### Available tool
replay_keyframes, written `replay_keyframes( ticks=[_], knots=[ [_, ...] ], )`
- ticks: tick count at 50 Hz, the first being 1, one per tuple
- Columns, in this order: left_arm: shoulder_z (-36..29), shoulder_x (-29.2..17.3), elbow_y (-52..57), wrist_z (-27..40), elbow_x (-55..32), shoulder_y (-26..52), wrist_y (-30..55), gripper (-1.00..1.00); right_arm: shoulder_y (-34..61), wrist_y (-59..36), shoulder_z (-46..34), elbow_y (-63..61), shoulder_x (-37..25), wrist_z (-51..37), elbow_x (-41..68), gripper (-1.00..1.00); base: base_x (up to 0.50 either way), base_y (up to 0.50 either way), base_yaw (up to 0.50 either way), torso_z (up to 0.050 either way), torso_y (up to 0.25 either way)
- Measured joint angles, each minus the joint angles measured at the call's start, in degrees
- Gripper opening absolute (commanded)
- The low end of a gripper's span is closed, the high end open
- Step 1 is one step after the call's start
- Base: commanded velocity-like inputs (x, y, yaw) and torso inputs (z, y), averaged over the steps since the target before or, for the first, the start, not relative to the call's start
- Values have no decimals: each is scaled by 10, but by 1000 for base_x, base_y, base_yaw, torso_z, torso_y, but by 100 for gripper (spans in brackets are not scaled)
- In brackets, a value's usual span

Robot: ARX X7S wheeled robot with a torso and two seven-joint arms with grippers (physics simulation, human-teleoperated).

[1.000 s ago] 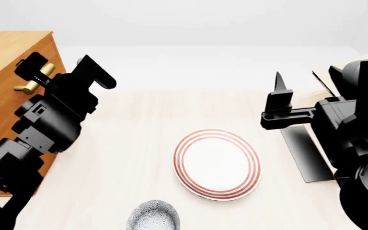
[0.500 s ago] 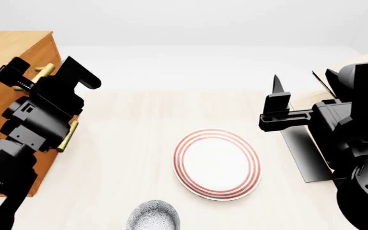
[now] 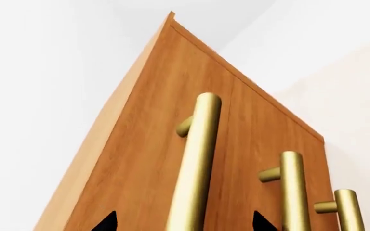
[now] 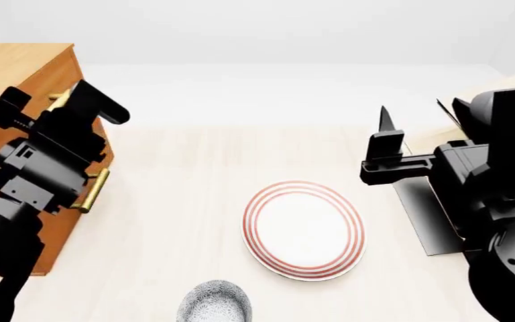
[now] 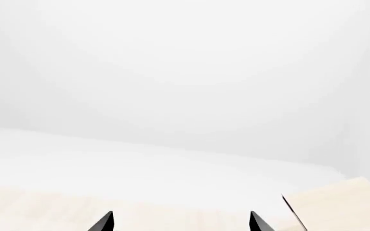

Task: Open the top drawer of the cabinet and put the bowl in it.

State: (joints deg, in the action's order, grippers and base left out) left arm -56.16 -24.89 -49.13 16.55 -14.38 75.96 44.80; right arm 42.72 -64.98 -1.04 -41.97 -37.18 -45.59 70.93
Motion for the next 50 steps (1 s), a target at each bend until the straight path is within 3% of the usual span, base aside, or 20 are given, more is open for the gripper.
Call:
replay_keyframes(
  ticks=[50],
  knots=[
    [2, -17, 67, 15, 12, -27, 13, -100, -11, 21, -10, 4, -4, 4, -6, 100, 0, 0, 0, 0, 0]
  ],
)
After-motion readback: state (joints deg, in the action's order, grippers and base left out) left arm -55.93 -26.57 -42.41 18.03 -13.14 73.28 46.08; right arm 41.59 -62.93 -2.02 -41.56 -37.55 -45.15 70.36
